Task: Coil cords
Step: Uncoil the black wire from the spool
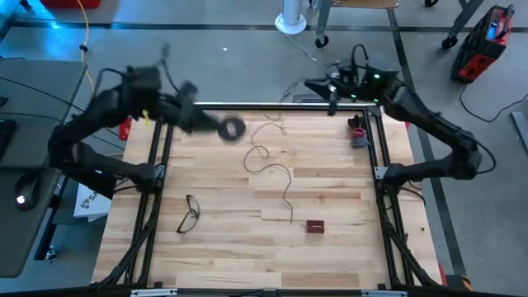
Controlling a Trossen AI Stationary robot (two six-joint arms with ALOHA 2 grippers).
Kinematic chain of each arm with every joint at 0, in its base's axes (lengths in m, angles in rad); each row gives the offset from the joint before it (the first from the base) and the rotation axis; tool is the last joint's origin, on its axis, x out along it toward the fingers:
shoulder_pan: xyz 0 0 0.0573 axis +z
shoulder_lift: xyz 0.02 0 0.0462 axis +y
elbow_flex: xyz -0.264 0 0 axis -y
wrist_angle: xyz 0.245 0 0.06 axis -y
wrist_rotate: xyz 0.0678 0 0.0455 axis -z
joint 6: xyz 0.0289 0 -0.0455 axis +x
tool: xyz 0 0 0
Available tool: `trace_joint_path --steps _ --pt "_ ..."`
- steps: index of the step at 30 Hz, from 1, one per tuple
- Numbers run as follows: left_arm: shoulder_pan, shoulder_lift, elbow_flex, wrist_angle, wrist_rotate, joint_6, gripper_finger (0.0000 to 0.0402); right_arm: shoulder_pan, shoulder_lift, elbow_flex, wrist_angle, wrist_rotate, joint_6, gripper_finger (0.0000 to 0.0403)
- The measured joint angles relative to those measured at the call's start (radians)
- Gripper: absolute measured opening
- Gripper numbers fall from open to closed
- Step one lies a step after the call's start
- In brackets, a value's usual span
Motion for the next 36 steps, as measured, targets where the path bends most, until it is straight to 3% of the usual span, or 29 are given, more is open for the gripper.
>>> trace_joint_path --steps 7,13,19,23,29,36 --pt "0.283 -0.018 0.002 0.145 -0.239 0.227 0.0 0.148 -0.094 0.0 -0.068 -0.044 0.075 0.0" --pt "0.39 0.077 0.002 0.519 -0.252 0.257 0.0 0.367 -0.047 0.0 0.047 0.027 0.084 0.0" --pt "0.424 0.193 0.001 0.967 -0.122 -0.006 0.0 0.486 0.053 0.0 0.093 0.031 0.08 0.0" --pt "0.422 0.228 0.001 1.178 -0.095 -0.172 0.0 0.51 0.13 0.0 0.095 0.054 0.078 0.0" --pt "0.418 0.224 0.034 1.189 -0.076 -0.178 0.0 0.512 0.252 0.0 0.101 0.049 0.095 0.0" --pt "0.404 0.219 0.185 1.137 -0.04 -0.192 0.0 0.503 0.377 0.0 0.059 0.047 0.077 0.0"
